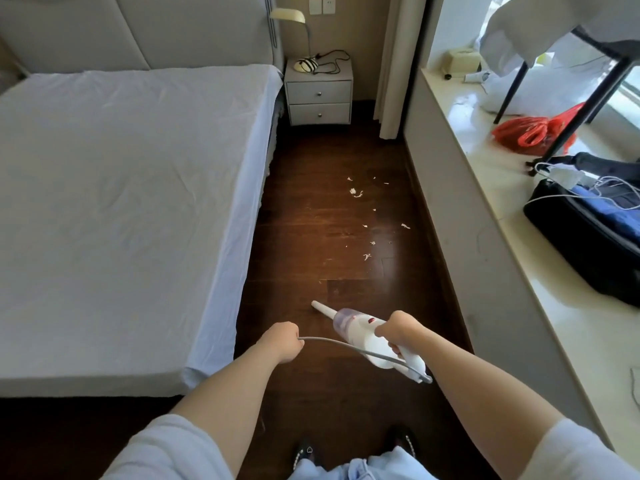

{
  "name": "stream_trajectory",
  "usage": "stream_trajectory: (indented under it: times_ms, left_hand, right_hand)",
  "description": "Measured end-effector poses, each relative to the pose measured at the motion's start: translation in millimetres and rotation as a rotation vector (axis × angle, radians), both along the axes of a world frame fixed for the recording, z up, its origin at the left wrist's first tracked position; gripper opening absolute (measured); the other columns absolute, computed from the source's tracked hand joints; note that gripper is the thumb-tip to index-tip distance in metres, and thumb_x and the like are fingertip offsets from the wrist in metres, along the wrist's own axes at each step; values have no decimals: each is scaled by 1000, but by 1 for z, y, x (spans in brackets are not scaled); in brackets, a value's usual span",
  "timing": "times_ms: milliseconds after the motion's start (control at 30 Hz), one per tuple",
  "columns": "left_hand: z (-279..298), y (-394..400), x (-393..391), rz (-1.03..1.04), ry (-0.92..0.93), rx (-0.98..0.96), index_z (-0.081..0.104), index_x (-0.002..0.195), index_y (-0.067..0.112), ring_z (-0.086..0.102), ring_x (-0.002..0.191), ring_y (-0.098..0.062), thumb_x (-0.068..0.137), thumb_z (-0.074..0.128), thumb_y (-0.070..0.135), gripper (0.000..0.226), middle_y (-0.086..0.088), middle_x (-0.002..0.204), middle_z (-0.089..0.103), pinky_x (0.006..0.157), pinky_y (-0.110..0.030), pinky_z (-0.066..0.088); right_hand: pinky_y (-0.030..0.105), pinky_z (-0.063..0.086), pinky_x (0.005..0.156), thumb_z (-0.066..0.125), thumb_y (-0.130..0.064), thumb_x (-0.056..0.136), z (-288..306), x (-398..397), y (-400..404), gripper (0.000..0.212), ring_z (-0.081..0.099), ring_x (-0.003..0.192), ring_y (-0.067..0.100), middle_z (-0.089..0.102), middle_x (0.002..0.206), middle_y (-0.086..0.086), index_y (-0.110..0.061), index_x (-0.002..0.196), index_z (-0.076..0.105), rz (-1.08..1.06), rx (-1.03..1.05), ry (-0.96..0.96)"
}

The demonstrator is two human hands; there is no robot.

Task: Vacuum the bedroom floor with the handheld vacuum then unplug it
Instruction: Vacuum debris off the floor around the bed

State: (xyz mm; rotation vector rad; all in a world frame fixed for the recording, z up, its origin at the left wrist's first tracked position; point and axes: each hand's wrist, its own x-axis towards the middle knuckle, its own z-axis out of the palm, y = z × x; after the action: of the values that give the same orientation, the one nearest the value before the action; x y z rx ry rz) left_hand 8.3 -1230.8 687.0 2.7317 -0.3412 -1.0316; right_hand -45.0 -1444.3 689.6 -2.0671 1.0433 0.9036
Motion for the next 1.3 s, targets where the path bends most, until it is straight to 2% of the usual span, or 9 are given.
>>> stream_trajectory:
  times_ms: [200, 267, 467, 633, 767, 900, 1033, 1200, 1300]
  left_hand:
    - [1, -25, -6, -61, 22, -35, 61, 113, 11, 61, 99, -20, 97, 48, 25, 25, -7, 110, 63, 81, -25, 47]
    - [1, -33, -9, -84, 25, -45, 61, 111, 11, 61, 98, -20, 97, 48, 26, 24, -7, 110, 63, 82, -26, 48]
    - [0, -43, -13, -127, 20, -62, 61, 106, 12, 59, 92, -18, 95, 52, 25, 20, -6, 108, 63, 75, -24, 44]
    - [-3, -42, -16, -144, 15, -84, 62, 104, 14, 54, 83, -13, 95, 53, 25, 17, -5, 107, 63, 72, -21, 44]
    - [-7, -39, -17, -148, 16, -89, 61, 106, 14, 54, 82, -12, 95, 52, 25, 18, -4, 107, 63, 70, -20, 43]
    - [-10, -33, -16, -131, 25, -90, 61, 109, 14, 57, 86, -13, 96, 51, 25, 19, -5, 108, 63, 75, -21, 47]
    - [-10, -22, -12, -120, 18, -86, 60, 110, 14, 58, 90, -14, 96, 50, 25, 20, -4, 108, 62, 77, -23, 46]
    - [-10, 1, -3, -103, -1, -67, 60, 112, 14, 59, 95, -16, 97, 49, 26, 22, -5, 109, 62, 77, -23, 45]
    - [-12, 20, 5, -64, -7, -70, 60, 112, 13, 58, 90, -15, 97, 49, 26, 22, -4, 108, 62, 75, -23, 45]
  right_hand:
    - [19, 42, 43, 55, -13, 90, 9, -16, -30, 33, 65, 105, 35, 65, 99, 18, 5, 117, 61, -91, 60, -101]
    - [18, 40, 40, 56, -12, 89, 12, -26, -42, 33, 68, 99, 37, 66, 101, 21, 6, 116, 61, -139, 42, -109]
    - [23, 41, 48, 53, -9, 92, 15, -48, -60, 32, 68, 88, 33, 66, 112, 27, 8, 119, 59, -226, -22, -89]
    - [26, 38, 57, 46, -22, 100, 18, -58, -65, 37, 51, 70, 19, 53, 78, 10, 4, 127, 50, -392, 9, 3]
    - [30, 42, 68, 54, -26, 96, 21, -58, -64, 46, 53, 78, 25, 61, 98, 14, 2, 132, 48, -345, -8, -58]
    - [29, 39, 57, 57, -27, 93, 26, -52, -54, 28, 44, 57, 19, 50, 66, 7, -1, 104, 57, -295, 4, -55]
    - [26, 36, 49, 59, -27, 93, 26, -47, -30, 27, 43, 57, 19, 47, 67, 7, -4, 83, 50, -281, 72, -25]
    - [28, 40, 57, 58, -25, 94, 14, -33, 7, 25, 46, 60, 19, 49, 69, 7, -2, 101, 53, -217, 79, -72]
    - [31, 43, 71, 56, -25, 95, 3, -20, 27, 36, 53, 81, 23, 56, 89, 10, 1, 119, 55, -190, 67, -84]
